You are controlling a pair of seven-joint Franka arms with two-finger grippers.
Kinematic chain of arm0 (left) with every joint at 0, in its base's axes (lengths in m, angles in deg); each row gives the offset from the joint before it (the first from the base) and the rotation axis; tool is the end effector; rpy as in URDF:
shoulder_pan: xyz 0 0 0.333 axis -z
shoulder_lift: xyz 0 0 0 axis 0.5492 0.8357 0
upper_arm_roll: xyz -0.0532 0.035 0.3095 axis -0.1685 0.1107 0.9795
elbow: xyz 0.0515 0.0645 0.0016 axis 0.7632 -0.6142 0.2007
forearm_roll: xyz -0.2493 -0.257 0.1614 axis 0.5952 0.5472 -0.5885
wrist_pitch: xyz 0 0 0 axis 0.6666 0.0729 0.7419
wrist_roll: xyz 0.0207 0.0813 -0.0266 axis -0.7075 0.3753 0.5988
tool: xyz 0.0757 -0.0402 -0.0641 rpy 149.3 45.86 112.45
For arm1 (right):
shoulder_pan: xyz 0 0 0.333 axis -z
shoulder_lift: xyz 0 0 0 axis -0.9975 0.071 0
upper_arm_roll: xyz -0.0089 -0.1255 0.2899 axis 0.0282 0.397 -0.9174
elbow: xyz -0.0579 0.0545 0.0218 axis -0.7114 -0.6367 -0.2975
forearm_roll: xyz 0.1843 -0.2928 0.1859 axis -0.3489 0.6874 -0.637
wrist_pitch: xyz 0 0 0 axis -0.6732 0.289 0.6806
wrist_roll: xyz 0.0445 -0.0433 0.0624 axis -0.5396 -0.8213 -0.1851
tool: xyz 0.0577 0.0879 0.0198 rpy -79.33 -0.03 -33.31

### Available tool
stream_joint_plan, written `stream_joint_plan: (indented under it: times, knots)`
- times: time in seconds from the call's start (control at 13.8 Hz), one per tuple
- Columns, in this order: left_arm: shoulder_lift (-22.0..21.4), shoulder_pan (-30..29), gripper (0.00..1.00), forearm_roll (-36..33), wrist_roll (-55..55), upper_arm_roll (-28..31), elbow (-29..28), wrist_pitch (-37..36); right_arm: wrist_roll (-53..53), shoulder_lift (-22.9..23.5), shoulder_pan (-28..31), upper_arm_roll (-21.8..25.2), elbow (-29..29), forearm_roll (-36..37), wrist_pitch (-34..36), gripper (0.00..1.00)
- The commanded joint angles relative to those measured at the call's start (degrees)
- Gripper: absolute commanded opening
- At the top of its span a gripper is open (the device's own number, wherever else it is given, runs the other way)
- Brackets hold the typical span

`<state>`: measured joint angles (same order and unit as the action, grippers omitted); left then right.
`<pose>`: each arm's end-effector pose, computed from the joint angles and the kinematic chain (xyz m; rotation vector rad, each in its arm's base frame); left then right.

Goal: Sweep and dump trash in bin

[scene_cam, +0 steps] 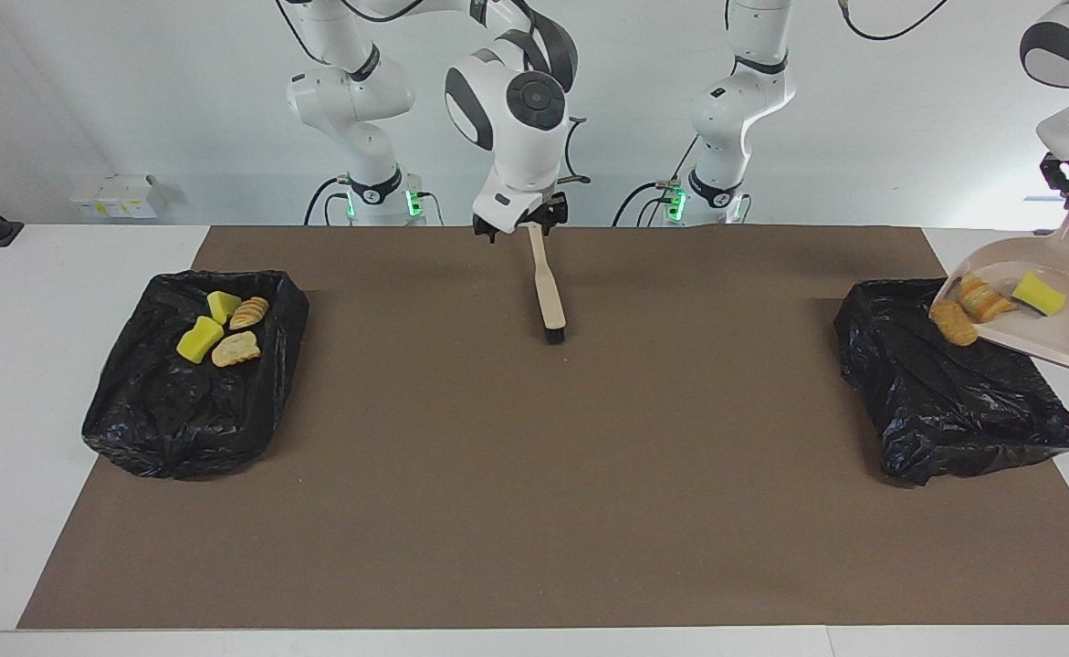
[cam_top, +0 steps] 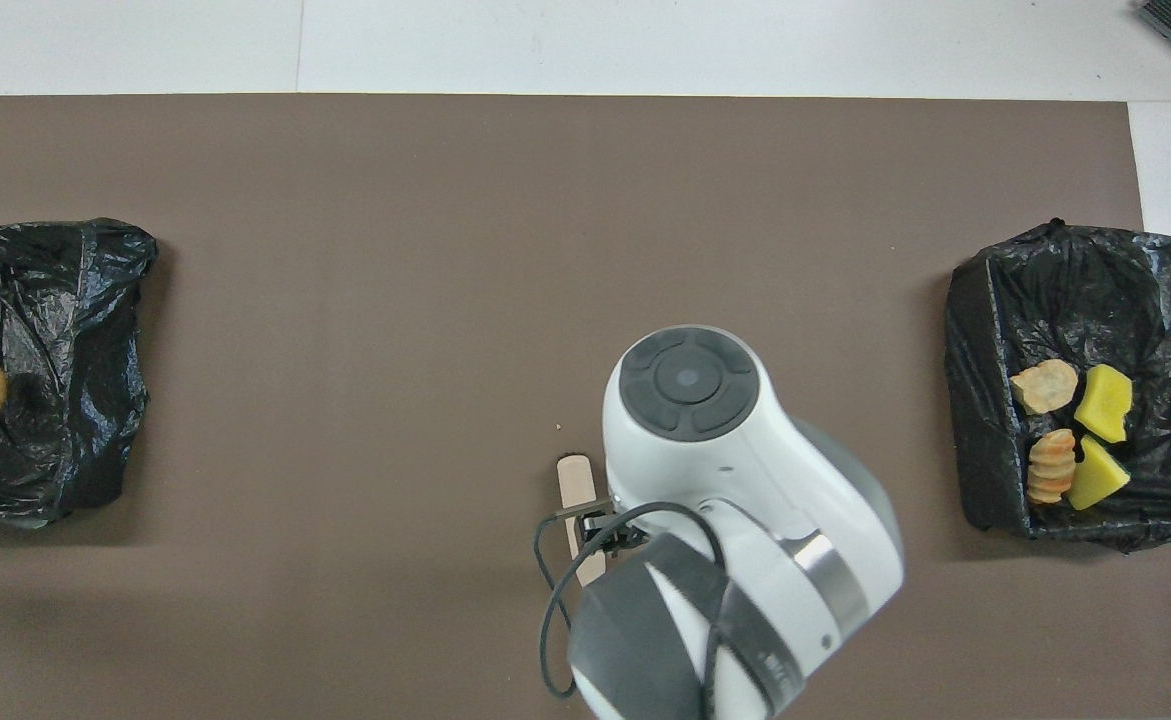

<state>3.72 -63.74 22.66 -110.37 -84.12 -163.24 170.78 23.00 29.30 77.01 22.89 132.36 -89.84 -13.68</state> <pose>0.4492 0.3032 0.5699 -2.4236 1.0793 0.3247 0.4582 0.3158 0.4893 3.0627 0.2912 -0.4999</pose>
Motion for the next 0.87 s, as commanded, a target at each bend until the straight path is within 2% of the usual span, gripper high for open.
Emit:
stream_joint_plan:
  times: [0.0,0.15,0.29,0.44,0.8]
  knots:
    - [1.06,0.36,0.0,-3.58,-1.1,0.13,1.59,1.49,5.45,0.31,4.07,-0.37,-3.86,1.54,3.62,1.0]
    - [2.19,0.98,0.0,-6.48,-1.45,-0.56,3.07,1.23,9.57,0.4,6.63,-0.37,-6.67,4.08,5.99,1.0]
    - [3.51,5.09,0.0,-8.5,-1.98,-0.57,4.83,0.97,15.28,0.31,9.26,-0.46,-8.79,7.07,7.49,1.0]
    - [3.78,5.63,0.0,-10.79,-2.24,-0.66,5.1,1.32,19.51,0.14,11.2,-0.28,-9.93,8.92,7.49,1.0]
    - [4.48,7.31,0.0,-19.13,-11.97,-0.66,6.07,5.35,22.43,-0.3,12.44,0.94,-11.08,11.57,6.44,1.0]
